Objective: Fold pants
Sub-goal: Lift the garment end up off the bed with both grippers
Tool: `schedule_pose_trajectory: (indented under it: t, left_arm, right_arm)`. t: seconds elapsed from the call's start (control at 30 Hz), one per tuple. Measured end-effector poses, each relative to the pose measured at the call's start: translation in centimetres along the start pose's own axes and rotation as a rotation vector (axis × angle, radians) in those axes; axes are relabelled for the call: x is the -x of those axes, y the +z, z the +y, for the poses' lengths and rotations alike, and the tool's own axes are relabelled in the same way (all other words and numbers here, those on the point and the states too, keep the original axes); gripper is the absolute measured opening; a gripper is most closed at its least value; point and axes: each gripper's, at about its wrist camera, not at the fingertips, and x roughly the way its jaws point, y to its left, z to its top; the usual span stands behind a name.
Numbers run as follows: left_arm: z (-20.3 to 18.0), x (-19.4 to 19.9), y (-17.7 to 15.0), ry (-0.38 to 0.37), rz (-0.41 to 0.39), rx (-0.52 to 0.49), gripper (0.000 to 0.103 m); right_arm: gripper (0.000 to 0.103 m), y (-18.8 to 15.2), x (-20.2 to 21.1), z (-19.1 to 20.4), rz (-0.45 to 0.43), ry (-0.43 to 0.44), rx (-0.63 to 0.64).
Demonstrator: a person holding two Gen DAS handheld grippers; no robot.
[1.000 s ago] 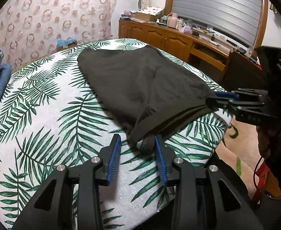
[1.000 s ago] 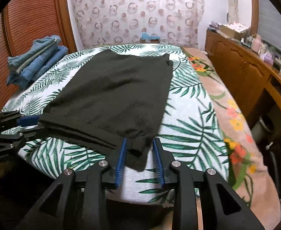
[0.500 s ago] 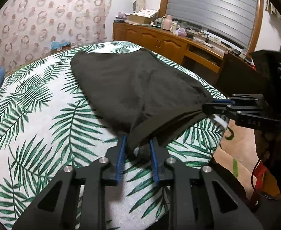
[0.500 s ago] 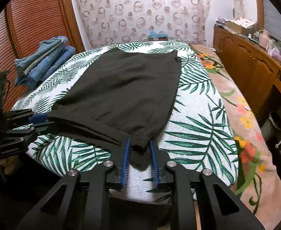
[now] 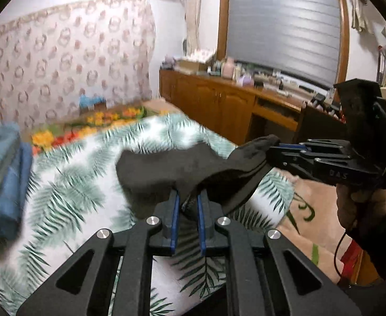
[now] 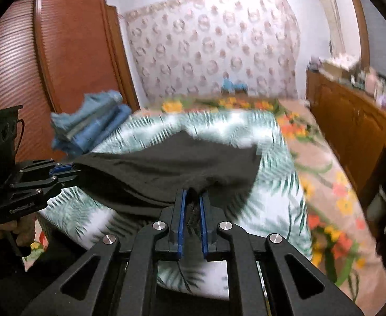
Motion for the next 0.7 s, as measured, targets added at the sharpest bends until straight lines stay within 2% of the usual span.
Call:
schedule_pose_trajectory:
  t: [0.23, 0.5, 0.6, 0.7]
  left_arm:
    - [0.6, 4.9, 4.8, 0.038, -0.102, -0.059, 0.013]
    - [0.6, 10.4, 9.6, 0.147, -0.193, -0.128, 0.013]
    - [1.1, 10.3, 10.2, 0.18, -0.212, -0.145, 0.013]
    - [2.8, 8.9, 10.7, 0.204, -0.212, -0.125, 0.013]
  right_arm:
    - [0.009, 6.0, 3.7, 2.4, -0.128, -0.007, 0.124]
    - [0.009, 10.4, 8.4, 6.0, -0.254, 0.006, 0.231]
    - [0.009, 11.5, 7.9, 6.5, -0.261, 0.009, 0.26]
    - [0.009, 12.4, 5.3, 5.9, -0.229, 0.016, 0.271]
